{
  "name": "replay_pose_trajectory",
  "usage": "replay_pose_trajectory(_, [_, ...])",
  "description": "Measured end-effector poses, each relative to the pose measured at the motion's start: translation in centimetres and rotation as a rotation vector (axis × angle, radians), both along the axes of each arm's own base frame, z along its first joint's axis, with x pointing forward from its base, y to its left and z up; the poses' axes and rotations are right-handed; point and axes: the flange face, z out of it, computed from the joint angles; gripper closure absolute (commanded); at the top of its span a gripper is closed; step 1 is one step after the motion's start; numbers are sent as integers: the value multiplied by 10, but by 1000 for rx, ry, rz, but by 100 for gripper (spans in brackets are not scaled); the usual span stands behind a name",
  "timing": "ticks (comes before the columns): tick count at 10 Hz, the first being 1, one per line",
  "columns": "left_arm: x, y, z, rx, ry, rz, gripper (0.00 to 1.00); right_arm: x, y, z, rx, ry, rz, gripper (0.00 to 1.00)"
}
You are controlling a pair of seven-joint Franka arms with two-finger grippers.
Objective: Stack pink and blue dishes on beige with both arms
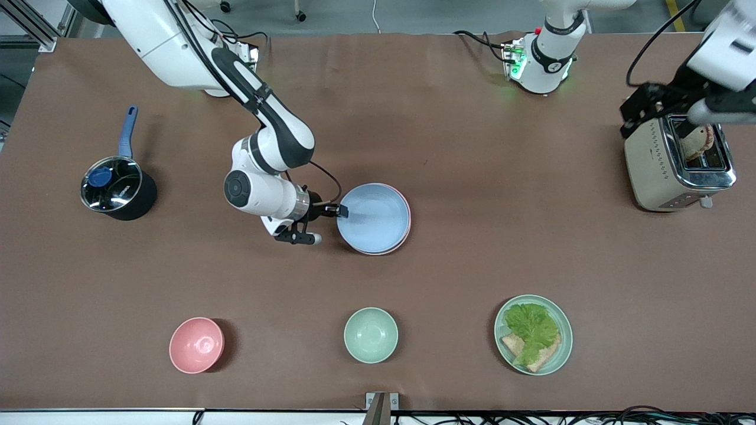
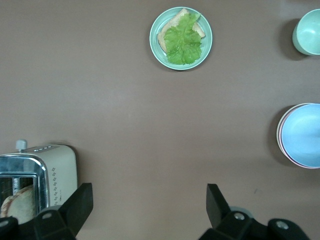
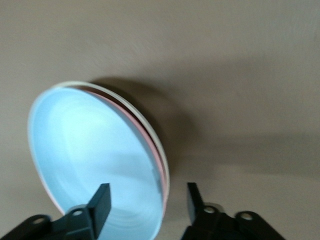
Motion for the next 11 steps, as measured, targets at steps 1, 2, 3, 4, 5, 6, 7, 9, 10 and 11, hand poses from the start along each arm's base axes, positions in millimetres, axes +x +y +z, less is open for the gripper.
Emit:
replay_pose_trajectory(1, [5,2,12,0,7,2,0,12,-12,37,-25,-51,32,0])
replay_pose_trajectory(2, [13,3,15,-1,17,5,0,22,-37,82,-82,-92,61,0])
replay_pose_trajectory(3, [19,4,11,2,39,9,0,28,-69,131,-157,-135,61,0])
replay_pose_trajectory(4, [21,8,5,5,63,17,0,31,-103,176,-245,-178,54,0])
replay_pose_trajectory(5, [22,11,2,6,72,23,0,33,-137,214,-339,-206,46,0])
replay_pose_trajectory(6, [24,13,0,6,76,27,0,39,-172,250,-407,-212,16,0])
replay_pose_trajectory(7, [28,14,-2,6,79,28,0,46,-205,285,-440,-214,-31,0])
replay_pose_trajectory(9, [35,12,-2,4,76,27,0,47,-257,343,-466,-270,-44,0])
replay_pose_trajectory(10, [36,11,-2,4,75,24,0,37,-282,366,-480,-272,-38,0])
replay_pose_trajectory(11, [37,10,-2,4,75,24,0,22,-306,388,-491,-244,-50,0])
